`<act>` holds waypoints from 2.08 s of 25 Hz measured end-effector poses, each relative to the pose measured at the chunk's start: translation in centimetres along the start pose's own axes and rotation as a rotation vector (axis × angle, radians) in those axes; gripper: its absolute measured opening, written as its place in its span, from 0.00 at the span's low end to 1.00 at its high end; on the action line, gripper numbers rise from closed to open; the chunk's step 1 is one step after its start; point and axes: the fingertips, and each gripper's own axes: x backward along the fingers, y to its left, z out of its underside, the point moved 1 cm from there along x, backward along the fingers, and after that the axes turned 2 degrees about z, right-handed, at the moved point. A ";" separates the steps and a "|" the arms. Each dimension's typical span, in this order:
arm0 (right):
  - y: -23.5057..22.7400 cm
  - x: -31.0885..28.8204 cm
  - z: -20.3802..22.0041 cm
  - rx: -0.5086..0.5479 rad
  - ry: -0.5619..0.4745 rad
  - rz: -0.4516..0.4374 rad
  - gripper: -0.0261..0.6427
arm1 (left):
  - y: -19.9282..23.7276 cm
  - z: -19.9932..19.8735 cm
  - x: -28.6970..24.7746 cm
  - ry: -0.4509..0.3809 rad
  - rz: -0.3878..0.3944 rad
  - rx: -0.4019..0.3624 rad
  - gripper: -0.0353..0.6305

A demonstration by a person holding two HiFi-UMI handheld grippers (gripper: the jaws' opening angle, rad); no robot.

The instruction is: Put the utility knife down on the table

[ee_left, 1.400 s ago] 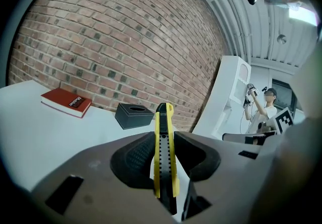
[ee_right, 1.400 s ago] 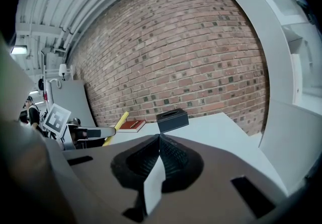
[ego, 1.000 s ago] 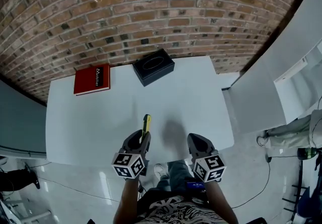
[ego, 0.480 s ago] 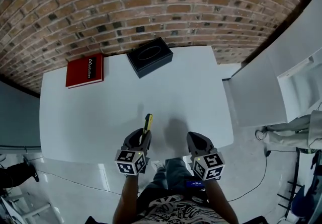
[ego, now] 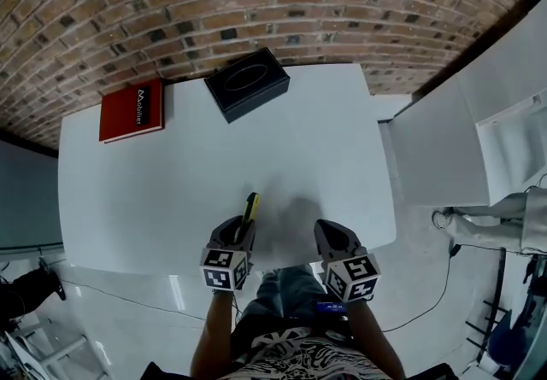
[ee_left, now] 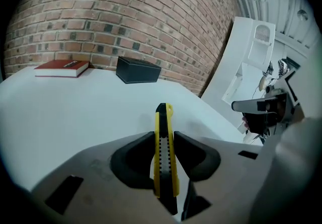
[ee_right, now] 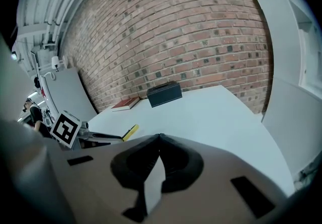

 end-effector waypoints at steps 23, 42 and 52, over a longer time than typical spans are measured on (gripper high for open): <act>-1.0 -1.7 0.7 -0.019 0.050 -0.014 0.04 | 0.3 2.4 -3.0 0.162 -0.055 -0.121 0.24; 2.4 1.4 -2.4 0.056 -0.072 -0.002 0.04 | -2.0 -4.8 1.8 -0.098 0.012 -0.112 0.16; 5.9 3.7 -4.7 0.128 -0.175 -0.018 0.04 | -2.9 -8.5 6.9 -0.241 0.015 -0.144 0.08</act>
